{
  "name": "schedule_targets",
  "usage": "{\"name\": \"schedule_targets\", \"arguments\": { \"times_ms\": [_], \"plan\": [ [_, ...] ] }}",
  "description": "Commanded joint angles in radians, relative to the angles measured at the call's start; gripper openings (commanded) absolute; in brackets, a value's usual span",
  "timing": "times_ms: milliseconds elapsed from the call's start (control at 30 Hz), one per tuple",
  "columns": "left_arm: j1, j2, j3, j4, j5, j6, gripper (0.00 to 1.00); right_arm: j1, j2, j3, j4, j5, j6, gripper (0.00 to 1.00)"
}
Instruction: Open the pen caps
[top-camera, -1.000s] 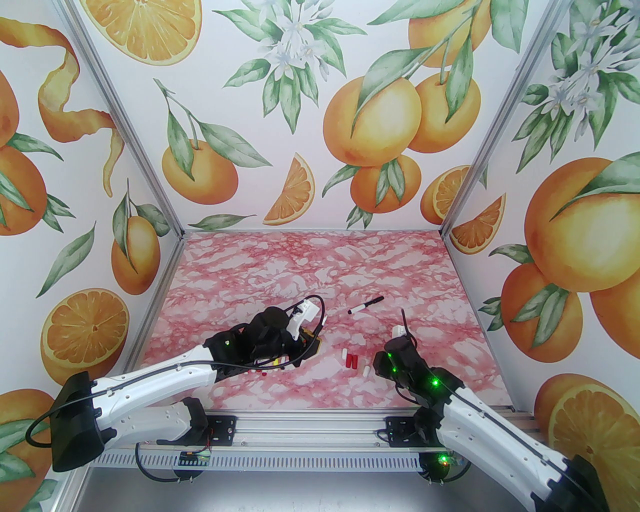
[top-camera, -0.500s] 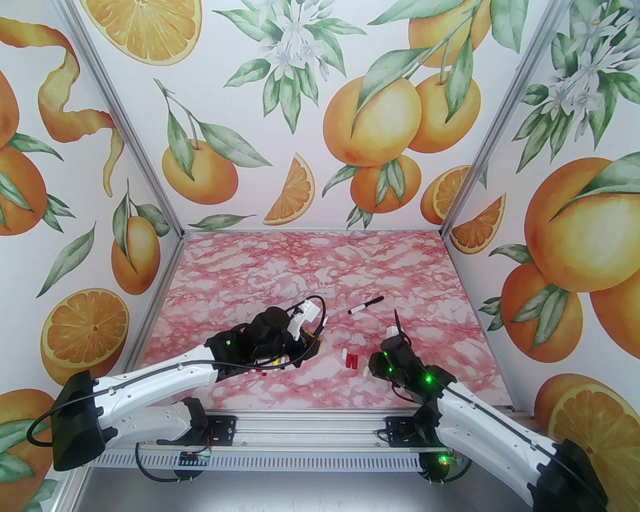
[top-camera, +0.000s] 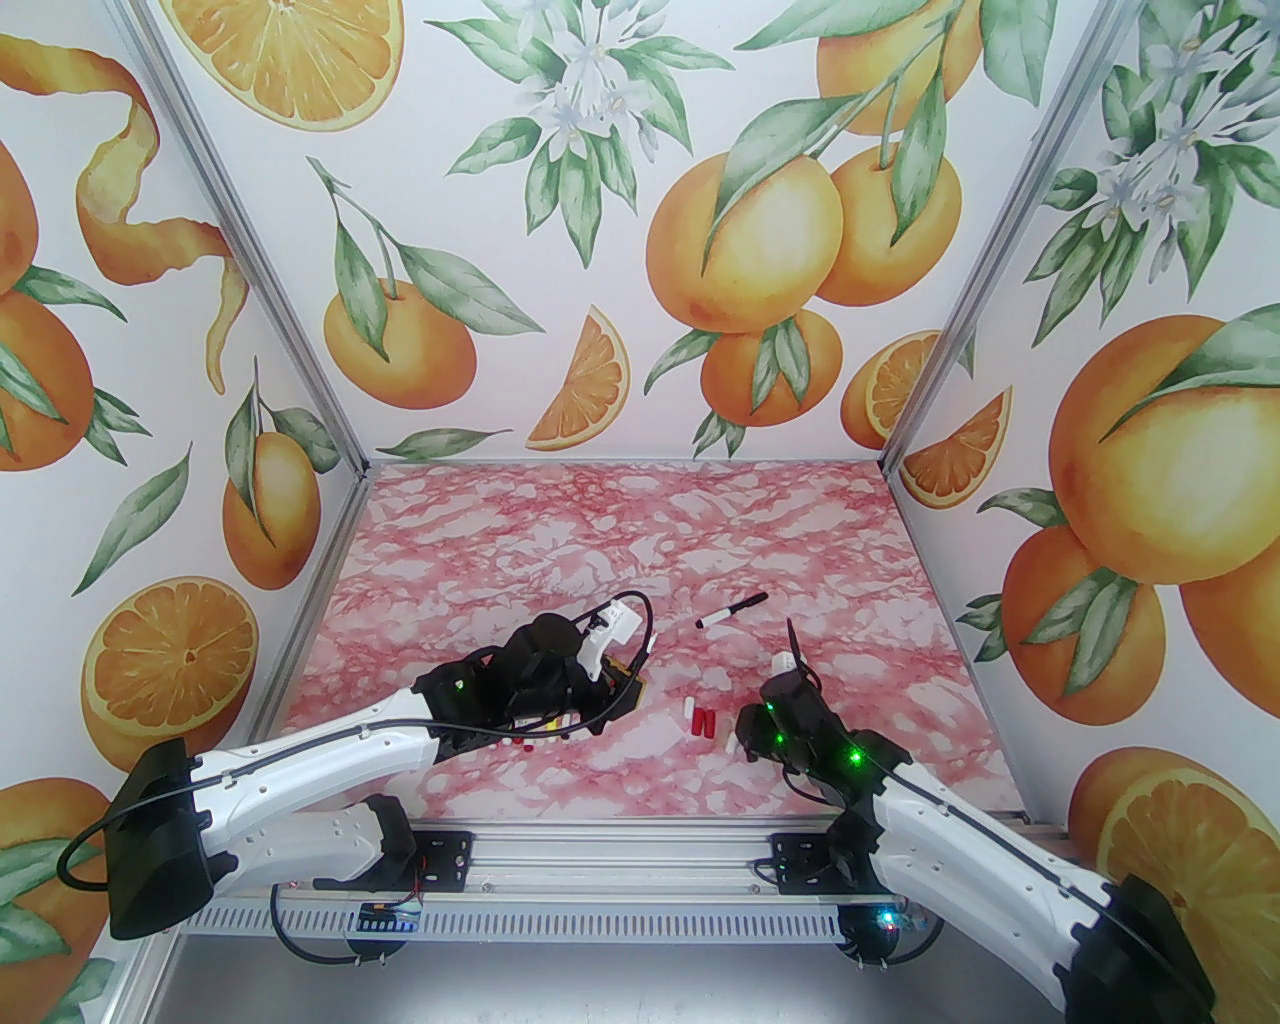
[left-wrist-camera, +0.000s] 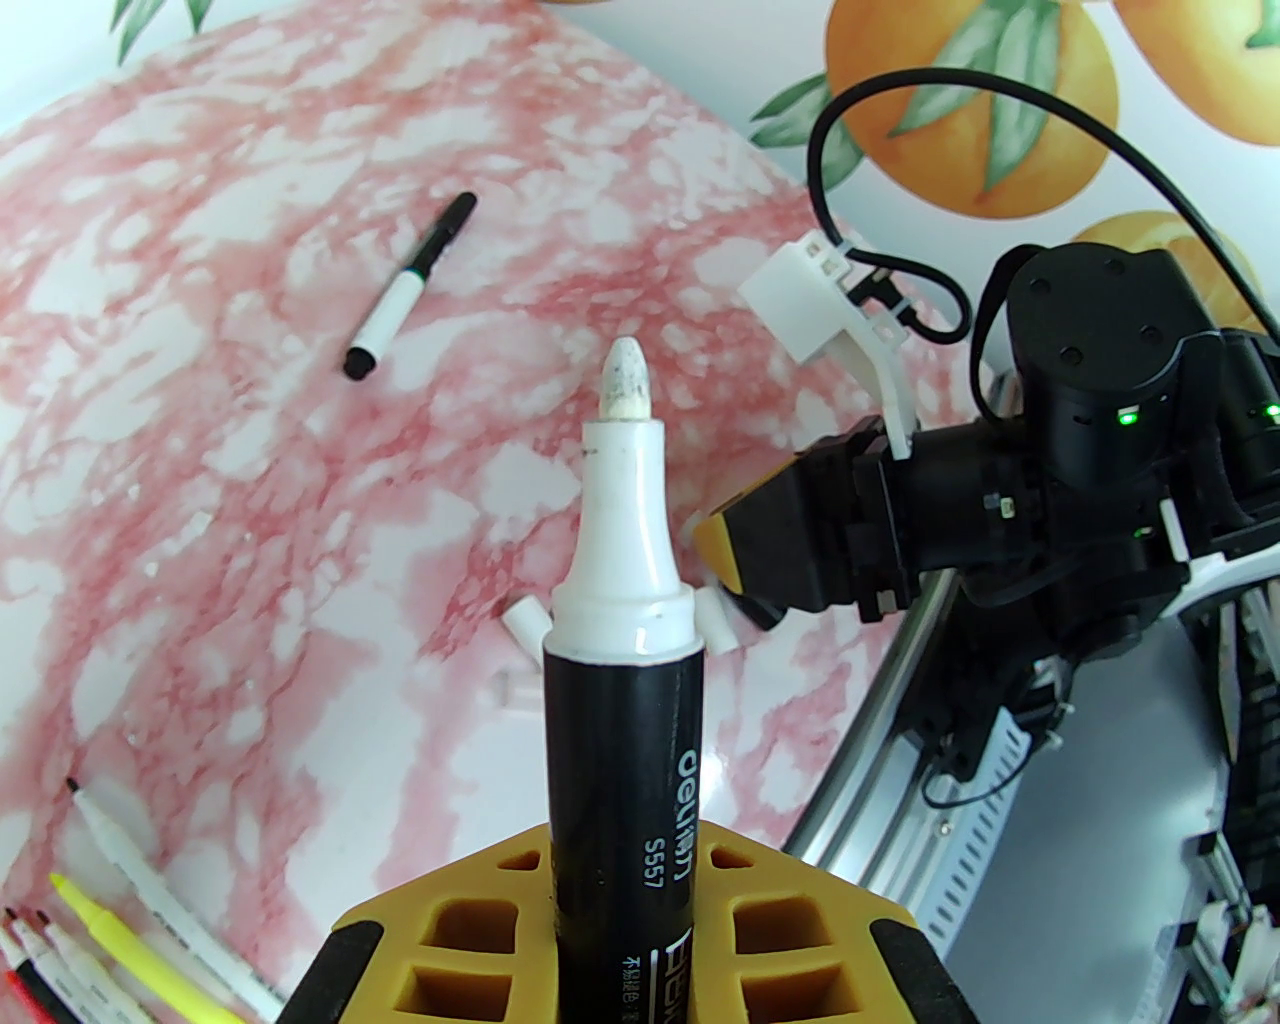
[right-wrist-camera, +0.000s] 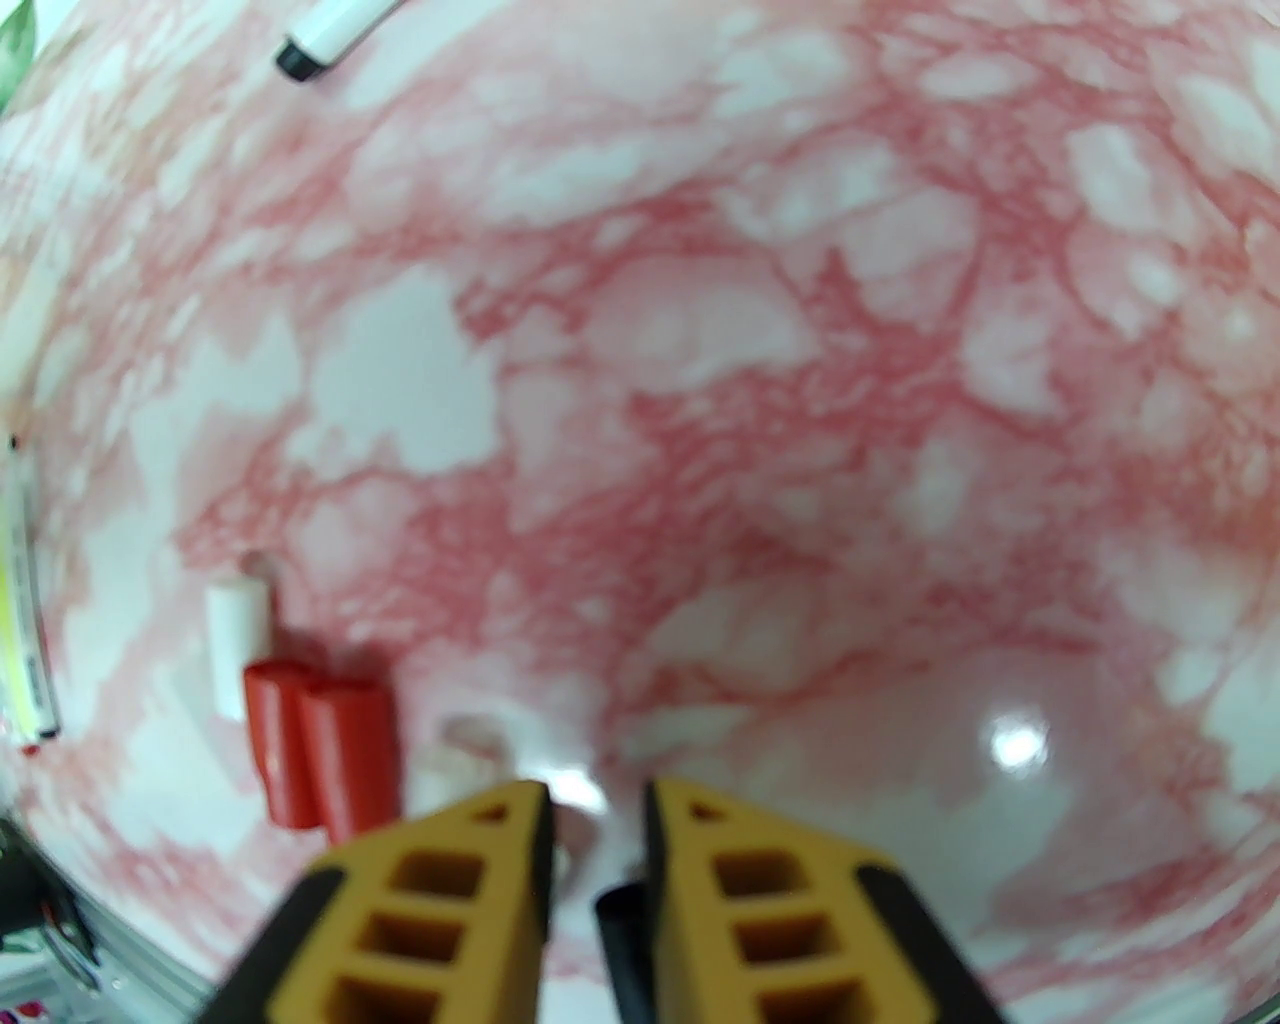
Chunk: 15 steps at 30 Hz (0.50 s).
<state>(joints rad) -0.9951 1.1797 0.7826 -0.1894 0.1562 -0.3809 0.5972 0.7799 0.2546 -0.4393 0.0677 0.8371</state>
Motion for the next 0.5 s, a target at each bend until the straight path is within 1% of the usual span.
{"name": "schedule_targets", "arguments": {
  "times_ms": [0, 200, 367, 467],
  "plan": [
    [0.004, 0.005, -0.020, 0.031, 0.006, -0.009, 0.02, 0.007, 0.000, 0.005, 0.006, -0.010, -0.001, 0.24],
    [0.005, 0.012, -0.025, 0.021, -0.012, -0.023, 0.02, 0.009, -0.010, 0.057, -0.133, -0.006, 0.013, 0.24],
    [0.005, 0.035, -0.023, -0.005, -0.075, -0.055, 0.02, 0.010, -0.036, 0.066, -0.171, -0.038, 0.025, 0.25],
    [0.006, 0.048, -0.027, 0.000, -0.082, -0.069, 0.02, 0.010, -0.024, 0.065, -0.173, -0.062, 0.025, 0.26]
  ]
}}
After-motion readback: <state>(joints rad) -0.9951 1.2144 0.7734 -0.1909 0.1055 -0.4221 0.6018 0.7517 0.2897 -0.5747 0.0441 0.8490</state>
